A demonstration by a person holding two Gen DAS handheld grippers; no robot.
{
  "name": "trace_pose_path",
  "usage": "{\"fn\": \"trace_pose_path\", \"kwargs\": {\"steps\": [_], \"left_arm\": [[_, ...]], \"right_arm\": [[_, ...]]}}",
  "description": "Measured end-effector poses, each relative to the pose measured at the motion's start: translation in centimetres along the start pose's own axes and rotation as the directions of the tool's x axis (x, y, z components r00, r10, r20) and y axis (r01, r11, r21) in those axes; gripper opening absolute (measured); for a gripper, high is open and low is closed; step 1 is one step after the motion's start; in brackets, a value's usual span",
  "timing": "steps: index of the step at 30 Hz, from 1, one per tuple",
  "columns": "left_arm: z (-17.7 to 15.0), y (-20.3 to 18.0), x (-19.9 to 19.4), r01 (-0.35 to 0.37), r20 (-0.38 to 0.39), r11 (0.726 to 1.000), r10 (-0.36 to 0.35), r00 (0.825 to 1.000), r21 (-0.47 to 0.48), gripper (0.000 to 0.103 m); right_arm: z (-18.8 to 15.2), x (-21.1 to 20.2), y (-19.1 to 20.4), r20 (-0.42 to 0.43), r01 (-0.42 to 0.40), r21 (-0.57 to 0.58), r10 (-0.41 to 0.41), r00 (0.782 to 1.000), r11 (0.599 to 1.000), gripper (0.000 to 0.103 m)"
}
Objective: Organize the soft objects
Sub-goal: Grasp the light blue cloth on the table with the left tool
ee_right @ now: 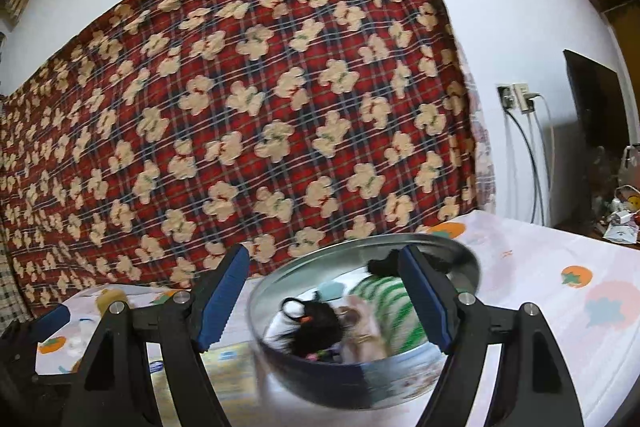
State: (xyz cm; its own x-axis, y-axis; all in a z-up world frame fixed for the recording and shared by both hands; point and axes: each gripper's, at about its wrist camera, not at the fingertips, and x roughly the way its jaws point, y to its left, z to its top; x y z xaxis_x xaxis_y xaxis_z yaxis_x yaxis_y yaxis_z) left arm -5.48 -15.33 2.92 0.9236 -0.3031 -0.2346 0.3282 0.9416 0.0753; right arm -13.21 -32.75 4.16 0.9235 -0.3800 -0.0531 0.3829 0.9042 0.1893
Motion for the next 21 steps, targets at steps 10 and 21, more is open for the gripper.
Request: {"fn": "trace_pose_path", "kwargs": {"steps": [10,21], "left_arm": [[-0.6,5.0,-0.3,-0.052,-0.006,0.998,0.052,0.999,-0.019,0.103],[-1.5,12.6,0.1,-0.155,-0.035,0.986,0.153,0.988,-0.053,0.103]], "right_arm": [[-1.5,-0.2,5.8,-0.034,-0.107,-0.015,0.107,0.994,0.994,0.079],[-3.2,-0.1,12.9,-0.081,-0.225,-0.046,0.221,0.972,0.973,0.079]]}}
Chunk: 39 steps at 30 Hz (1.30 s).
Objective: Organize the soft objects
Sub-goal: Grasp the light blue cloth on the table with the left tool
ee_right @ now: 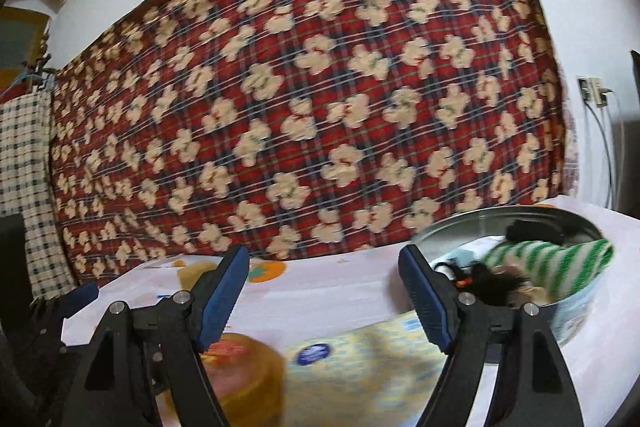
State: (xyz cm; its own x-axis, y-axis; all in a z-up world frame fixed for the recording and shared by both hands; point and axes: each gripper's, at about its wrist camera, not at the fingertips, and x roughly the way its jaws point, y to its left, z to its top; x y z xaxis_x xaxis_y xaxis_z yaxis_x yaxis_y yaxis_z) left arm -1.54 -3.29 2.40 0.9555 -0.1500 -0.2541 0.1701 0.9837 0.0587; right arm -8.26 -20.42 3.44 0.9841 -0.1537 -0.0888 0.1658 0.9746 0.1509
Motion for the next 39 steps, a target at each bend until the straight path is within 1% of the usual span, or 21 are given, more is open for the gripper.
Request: {"fn": "trace_pose_path", "kwargs": {"steps": [5,8,10,13,16,18,19,22,24,28,30,31,32,34,36,37,39], "left_arm": [[-0.3,3.4,1.0,-0.035,-0.032,0.999,0.034,0.999,-0.029,0.103],[-0.5,5.2,1.5,-0.044,-0.053,0.998,0.042,0.998,-0.046,0.103],[-0.6,6.1,1.9,-0.038,-0.069,0.998,0.035,0.997,-0.053,0.103],[-0.8,7.8,2.8,-0.001,-0.110,0.997,-0.007,0.994,-0.079,0.103],[-1.1,9.2,3.8,0.093,-0.170,0.990,-0.110,0.979,-0.102,0.103],[-1.4,9.6,4.0,0.131,-0.191,0.986,-0.149,0.970,-0.100,0.103],[-1.5,9.6,4.1,0.161,-0.206,0.983,-0.176,0.963,-0.085,0.103],[-2.0,8.9,4.4,0.213,-0.263,0.977,-0.212,0.941,-0.024,0.103],[-2.3,8.1,5.2,0.251,-0.323,0.968,-0.236,0.916,0.004,0.103],[-3.2,5.9,6.9,0.262,-0.439,0.962,-0.201,0.876,0.082,0.095],[-3.7,5.3,7.5,0.270,-0.478,0.957,-0.189,0.858,0.105,0.093],[-3.7,5.1,7.7,0.275,-0.489,0.955,-0.189,0.852,0.109,0.089],[-3.9,4.9,7.9,0.283,-0.504,0.953,-0.191,0.842,0.112,0.087],[-4.3,4.5,8.3,0.291,-0.536,0.949,-0.186,0.823,0.119,0.086],[-4.5,4.4,8.7,0.297,-0.555,0.947,-0.184,0.812,0.121,0.083],[-4.4,4.5,8.7,0.306,-0.554,0.945,-0.197,0.809,0.111,0.081],[-4.4,5.0,9.0,0.335,-0.567,0.940,-0.242,0.787,0.064,0.076]], "right_arm": [[-0.5,0.9,2.6,-0.028,-0.043,-0.019,0.043,0.999,0.999,0.079],[-0.8,1.5,3.8,-0.042,-0.058,-0.016,0.057,0.997,0.998,0.079],[-1.0,1.9,4.5,-0.059,-0.064,-0.022,0.063,0.996,0.998,0.079],[-1.2,2.6,5.3,-0.080,-0.062,-0.028,0.059,0.995,0.998,0.079],[-1.4,3.2,5.5,-0.106,-0.062,-0.026,0.059,0.993,0.998,0.079],[-1.4,3.5,5.3,-0.121,-0.062,-0.016,0.060,0.991,0.998,0.079],[-1.5,3.5,5.2,-0.124,-0.062,-0.008,0.060,0.990,0.998,0.079],[-1.5,3.6,4.7,-0.127,-0.058,0.020,0.061,0.990,0.998,0.079],[-1.5,3.6,4.4,-0.128,-0.054,0.033,0.058,0.990,0.998,0.079],[-1.5,3.5,4.3,-0.119,-0.056,0.037,0.060,0.991,0.998,0.079],[-1.5,3.3,4.4,-0.112,-0.062,0.031,0.065,0.992,0.998,0.079],[-1.5,3.3,4.5,-0.110,-0.064,0.027,0.066,0.992,0.998,0.079],[-1.5,3.3,4.6,-0.108,-0.067,0.021,0.069,0.992,0.998,0.079],[-1.5,3.2,4.8,-0.107,-0.073,0.012,0.074,0.992,0.997,0.079],[-1.5,3.2,4.9,-0.109,-0.075,0.008,0.075,0.991,0.997,0.079],[-1.5,3.2,4.9,-0.109,-0.075,0.008,0.075,0.991,0.997,0.079],[-1.5,3.3,4.9,-0.111,-0.071,0.010,0.071,0.991,0.997,0.079]]}}
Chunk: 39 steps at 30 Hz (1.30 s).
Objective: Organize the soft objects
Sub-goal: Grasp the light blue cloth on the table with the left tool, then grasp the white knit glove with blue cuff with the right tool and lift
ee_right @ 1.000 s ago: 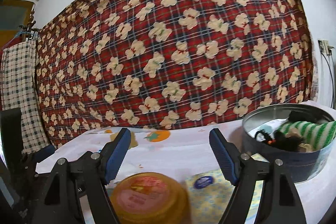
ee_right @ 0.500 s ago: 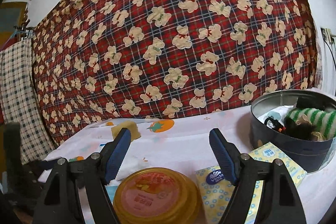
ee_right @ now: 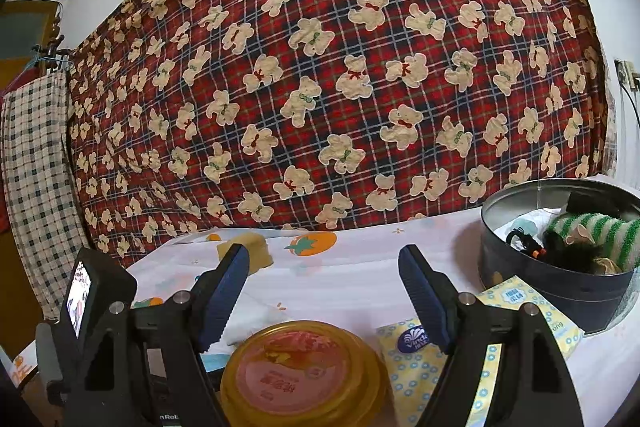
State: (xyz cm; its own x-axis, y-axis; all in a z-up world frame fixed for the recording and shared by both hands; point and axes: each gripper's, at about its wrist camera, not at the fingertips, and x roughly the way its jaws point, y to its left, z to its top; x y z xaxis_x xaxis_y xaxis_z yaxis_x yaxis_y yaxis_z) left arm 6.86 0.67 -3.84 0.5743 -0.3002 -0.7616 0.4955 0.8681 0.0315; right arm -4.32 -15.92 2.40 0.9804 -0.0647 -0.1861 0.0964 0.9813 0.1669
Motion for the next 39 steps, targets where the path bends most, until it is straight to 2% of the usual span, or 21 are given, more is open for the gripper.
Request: {"fn": "trace_pose_path", "kwargs": {"steps": [1,4,5,8,10,12,18,21,25,28,31,32,34,36,38,39], "left_arm": [[0.0,0.2,0.1,0.019,-0.004,1.000,-0.019,1.000,-0.009,0.069],[0.0,0.5,-0.1,0.099,0.001,0.995,-0.099,0.995,-0.018,0.036],[0.0,0.1,-0.2,0.102,0.005,0.995,-0.102,0.995,-0.003,0.027],[-0.1,-1.9,-0.7,0.049,0.021,0.995,-0.052,0.998,0.091,0.013],[-0.1,-2.5,-0.8,0.016,0.031,0.992,-0.020,0.999,0.127,0.011],[0.0,-2.2,-0.9,0.027,0.033,0.993,-0.031,0.999,0.116,0.011],[0.1,0.5,-1.0,0.069,0.052,0.998,-0.068,0.996,-0.013,0.009],[-0.2,1.6,-2.2,0.099,0.124,0.993,-0.090,0.988,-0.064,0.009],[-0.9,3.4,-4.2,0.093,0.249,0.984,-0.053,0.967,-0.154,0.009],[-1.6,5.6,-5.1,0.129,0.334,0.956,-0.034,0.942,-0.265,0.009],[-1.8,7.0,-5.8,0.066,0.379,0.942,0.068,0.923,-0.329,0.009],[-1.8,7.1,-6.2,0.028,0.398,0.941,0.116,0.910,-0.338,0.009],[-2.0,7.5,-6.9,-0.032,0.422,0.933,0.193,0.886,-0.359,0.009],[-2.1,8.1,-7.2,-0.052,0.423,0.920,0.229,0.877,-0.389,0.009],[-2.3,9.0,-7.3,-0.061,0.418,0.902,0.257,0.872,-0.427,0.009],[-2.5,9.2,-7.4,-0.067,0.416,0.897,0.267,0.869,-0.437,0.009]], "right_arm": [[0.0,0.0,0.0,-0.001,0.000,0.000,0.000,1.000,1.000,0.079],[0.0,0.0,-0.1,-0.004,0.007,0.005,-0.007,1.000,1.000,0.079],[-0.1,0.0,-0.1,-0.005,0.010,0.007,-0.010,1.000,1.000,0.079],[-0.1,0.1,-0.1,-0.009,0.015,0.009,-0.015,1.000,1.000,0.079],[-0.1,0.1,-0.2,-0.012,0.020,0.012,-0.019,1.000,1.000,0.079],[-0.1,0.1,-0.4,-0.012,0.023,0.020,-0.023,1.000,1.000,0.079],[-0.1,0.2,-0.7,-0.026,0.033,0.038,-0.032,0.999,0.999,0.079],[-0.1,0.2,-0.7,-0.021,0.025,0.035,-0.024,0.999,0.999,0.079],[-0.2,0.6,-0.2,-0.034,-0.001,0.007,0.002,0.999,1.000,0.079],[-0.4,1.4,0.5,-0.080,-0.022,-0.024,0.020,0.997,0.999,0.079],[-0.7,2.2,1.2,-0.113,-0.038,-0.031,0.034,0.993,0.999,0.079],[-0.6,2.5,1.5,-0.124,-0.051,-0.027,0.047,0.991,0.998,0.079],[-0.1,3.8,2.7,-0.177,-0.085,-0.031,0.078,0.981,0.996,0.079],[0.7,5.5,4.1,-0.239,-0.108,-0.049,0.093,0.966,0.993,0.079],[1.4,8.0,6.2,-0.335,-0.119,-0.119,0.073,0.939,0.986,0.079],[1.4,9.7,7.4,-0.400,-0.148,-0.145,0.079,0.913,0.978,0.079]]}}
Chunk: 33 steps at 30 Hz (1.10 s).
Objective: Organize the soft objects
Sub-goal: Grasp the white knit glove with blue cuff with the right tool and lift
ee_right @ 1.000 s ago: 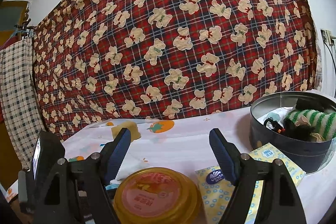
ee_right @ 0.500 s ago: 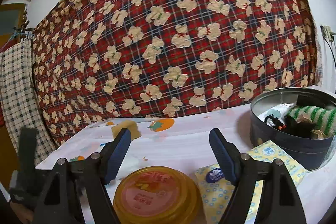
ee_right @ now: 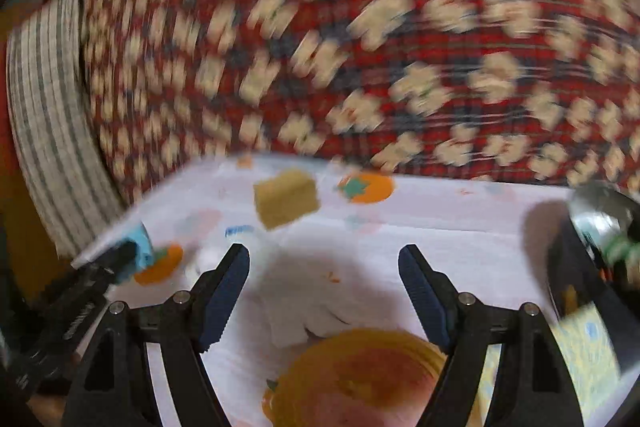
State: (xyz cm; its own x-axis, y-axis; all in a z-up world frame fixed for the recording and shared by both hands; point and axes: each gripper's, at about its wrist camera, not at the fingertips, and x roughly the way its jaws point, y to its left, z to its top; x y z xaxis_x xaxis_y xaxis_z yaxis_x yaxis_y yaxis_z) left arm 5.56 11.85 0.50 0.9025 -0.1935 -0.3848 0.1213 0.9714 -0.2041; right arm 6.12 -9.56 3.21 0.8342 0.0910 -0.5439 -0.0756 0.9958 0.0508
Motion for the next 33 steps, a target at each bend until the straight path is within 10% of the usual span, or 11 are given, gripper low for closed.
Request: {"fn": "trace_pose_path", "kwargs": {"steps": [7,15,19,27,33], "left_arm": [[-0.2,1.9,-0.2,-0.058,0.002,0.996,0.058,0.998,-0.068,0.009],[-0.3,2.1,-0.1,-0.055,-0.014,0.996,0.054,0.998,-0.075,0.009],[-0.2,2.1,0.0,-0.053,-0.017,0.996,0.052,0.999,-0.075,0.009],[-0.3,2.5,0.2,-0.044,-0.027,0.994,0.041,0.999,-0.103,0.009],[-0.3,2.8,-0.1,-0.039,-0.014,0.992,0.038,0.999,-0.120,0.009]], "right_arm": [[1.7,8.7,2.2,-0.351,-0.121,-0.010,0.110,0.930,0.993,0.079],[1.6,12.7,5.0,-0.475,0.001,-0.210,-0.103,0.874,0.978,0.079],[1.0,14.6,4.6,-0.586,-0.013,-0.209,-0.115,0.802,0.978,0.075],[1.5,13.3,5.1,-0.606,-0.087,-0.169,-0.034,0.795,0.982,0.024],[2.6,8.1,5.2,-0.430,-0.155,0.000,0.140,0.892,0.988,0.023]]}}
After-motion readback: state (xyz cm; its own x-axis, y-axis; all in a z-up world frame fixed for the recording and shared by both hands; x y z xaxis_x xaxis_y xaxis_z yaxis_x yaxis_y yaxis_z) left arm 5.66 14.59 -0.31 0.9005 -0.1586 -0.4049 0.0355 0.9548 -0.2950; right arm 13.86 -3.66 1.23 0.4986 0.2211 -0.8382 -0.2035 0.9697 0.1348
